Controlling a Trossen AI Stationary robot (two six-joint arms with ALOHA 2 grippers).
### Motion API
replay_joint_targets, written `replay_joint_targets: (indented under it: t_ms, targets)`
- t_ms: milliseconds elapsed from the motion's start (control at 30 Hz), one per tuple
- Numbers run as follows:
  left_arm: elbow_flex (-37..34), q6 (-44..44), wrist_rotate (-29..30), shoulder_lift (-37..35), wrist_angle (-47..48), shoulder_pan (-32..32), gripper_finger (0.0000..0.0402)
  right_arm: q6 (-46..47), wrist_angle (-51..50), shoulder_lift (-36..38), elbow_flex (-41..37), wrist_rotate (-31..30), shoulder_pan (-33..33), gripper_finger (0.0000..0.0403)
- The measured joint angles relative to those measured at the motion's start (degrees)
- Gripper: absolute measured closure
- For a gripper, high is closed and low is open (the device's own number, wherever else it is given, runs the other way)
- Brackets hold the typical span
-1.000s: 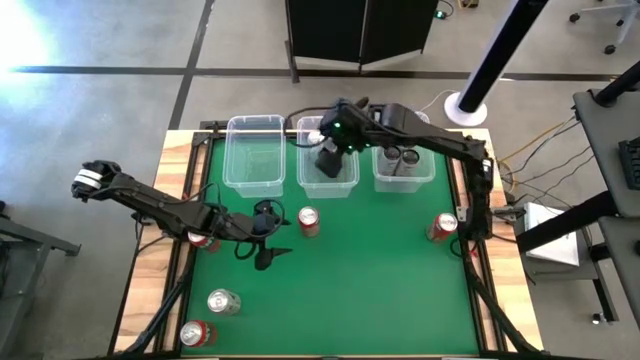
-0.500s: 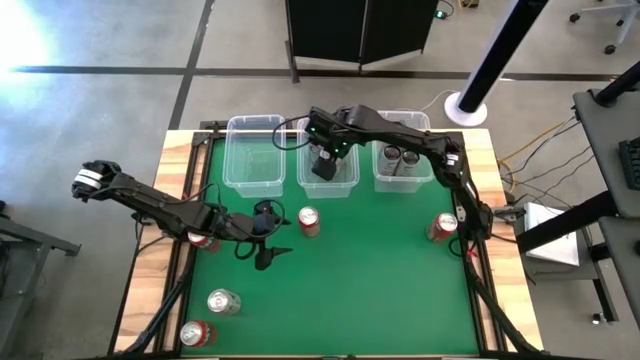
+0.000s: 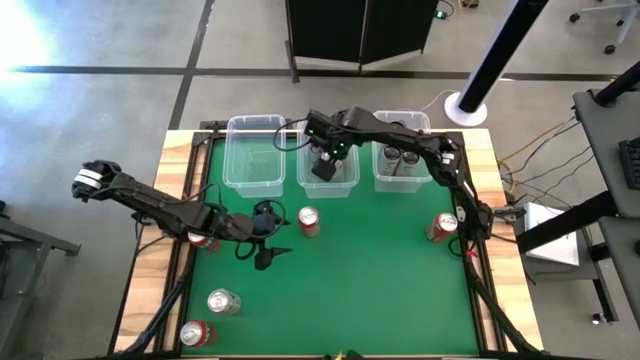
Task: Sort soda cans
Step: Put the top red-silver soda can into the middle transparent bin
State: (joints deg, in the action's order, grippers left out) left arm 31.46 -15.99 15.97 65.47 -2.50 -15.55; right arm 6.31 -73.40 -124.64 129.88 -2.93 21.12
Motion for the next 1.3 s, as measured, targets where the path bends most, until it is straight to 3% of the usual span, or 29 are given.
replay_joint_targets:
  t_ms: [667,933,1300]
  targets:
    - [-0.07,-0.63,0.0,0.0,0.0,0.0,0.004,3.71,6.22,0.0,-11.04,-0.07,0.2,0.0096]
    - [-0.07,-0.63,0.0,0.0,0.0,0.0,0.004,3.73,7.38,0.11,-11.89,-0.01,0.28,0.0089]
    - [-0.09,0.37,1.64,0.0,-0.11,-0.02,0.004,3.85,5.44,0.68,-8.8,-0.21,0.26,0.0032]
